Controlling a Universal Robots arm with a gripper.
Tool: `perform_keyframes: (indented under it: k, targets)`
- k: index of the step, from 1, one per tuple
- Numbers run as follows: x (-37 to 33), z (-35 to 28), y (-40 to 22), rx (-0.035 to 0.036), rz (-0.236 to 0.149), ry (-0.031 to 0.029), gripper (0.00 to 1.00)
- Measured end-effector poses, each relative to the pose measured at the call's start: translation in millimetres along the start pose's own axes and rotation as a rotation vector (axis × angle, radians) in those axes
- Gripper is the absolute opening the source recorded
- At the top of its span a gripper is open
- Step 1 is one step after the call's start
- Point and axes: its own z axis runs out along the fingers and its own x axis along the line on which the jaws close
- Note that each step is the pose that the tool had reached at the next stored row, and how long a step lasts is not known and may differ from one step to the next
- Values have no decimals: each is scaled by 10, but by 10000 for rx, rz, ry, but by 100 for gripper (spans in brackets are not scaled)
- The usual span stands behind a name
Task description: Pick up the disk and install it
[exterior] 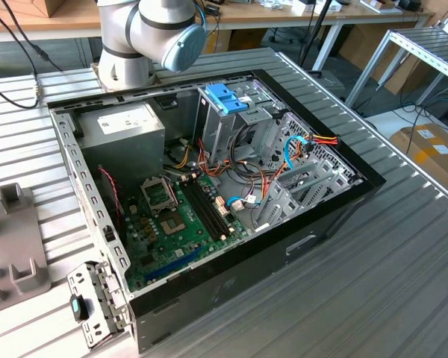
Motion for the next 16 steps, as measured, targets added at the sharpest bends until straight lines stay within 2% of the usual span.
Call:
perform_keyframes:
  k: [16]
  targets:
    - [-4,-51,3,1,0,-1,37]
